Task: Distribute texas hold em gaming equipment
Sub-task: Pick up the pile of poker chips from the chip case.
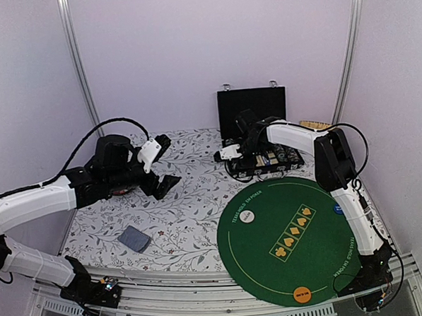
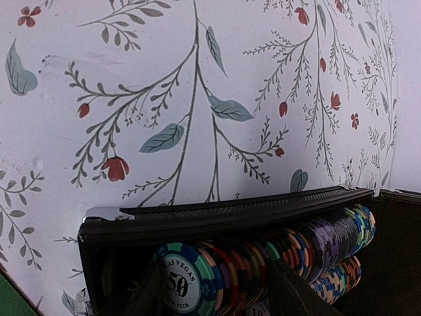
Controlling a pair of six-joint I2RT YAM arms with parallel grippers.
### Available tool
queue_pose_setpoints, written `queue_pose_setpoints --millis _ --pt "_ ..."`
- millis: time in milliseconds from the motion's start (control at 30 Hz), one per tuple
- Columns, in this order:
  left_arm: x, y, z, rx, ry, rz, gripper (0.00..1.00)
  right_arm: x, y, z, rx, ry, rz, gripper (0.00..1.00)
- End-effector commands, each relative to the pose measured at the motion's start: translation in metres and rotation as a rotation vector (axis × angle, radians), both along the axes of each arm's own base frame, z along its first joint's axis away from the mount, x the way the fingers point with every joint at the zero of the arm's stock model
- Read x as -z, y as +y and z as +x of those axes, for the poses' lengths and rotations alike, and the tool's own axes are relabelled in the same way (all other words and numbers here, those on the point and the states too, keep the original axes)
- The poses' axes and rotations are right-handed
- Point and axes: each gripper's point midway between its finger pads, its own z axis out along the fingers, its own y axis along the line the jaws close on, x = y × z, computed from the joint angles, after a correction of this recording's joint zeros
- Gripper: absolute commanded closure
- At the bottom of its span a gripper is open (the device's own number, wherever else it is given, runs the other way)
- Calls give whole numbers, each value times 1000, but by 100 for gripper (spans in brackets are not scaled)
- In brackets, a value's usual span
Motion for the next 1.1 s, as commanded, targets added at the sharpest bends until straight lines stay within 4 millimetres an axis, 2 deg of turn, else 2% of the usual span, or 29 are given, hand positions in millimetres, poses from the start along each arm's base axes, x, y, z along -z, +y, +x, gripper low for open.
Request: queue_pose_setpoints --millis 0,100,300,567,767,900,1067 --pt "2 5 0 -8 -2 7 2 83 -55 -52 96 311 -187 47" --pt "3 5 0 -6 -2 9 2 80 -58 -53 118 312 -201 49" --pt "2 4 0 -4 -2 5 2 68 -53 -76 102 319 -234 47" --pt "2 3 -1 3 1 1 2 51 -54 -72 119 264 -237 47" --pt "3 2 -2 5 4 2 2 35 -41 -58 89 189 -172 44" --pt "3 2 -2 6 3 1 2 40 -33 -48 55 161 -150 39" --pt "4 3 -1 1 2 5 2 67 -35 -47 31 201 -164 39"
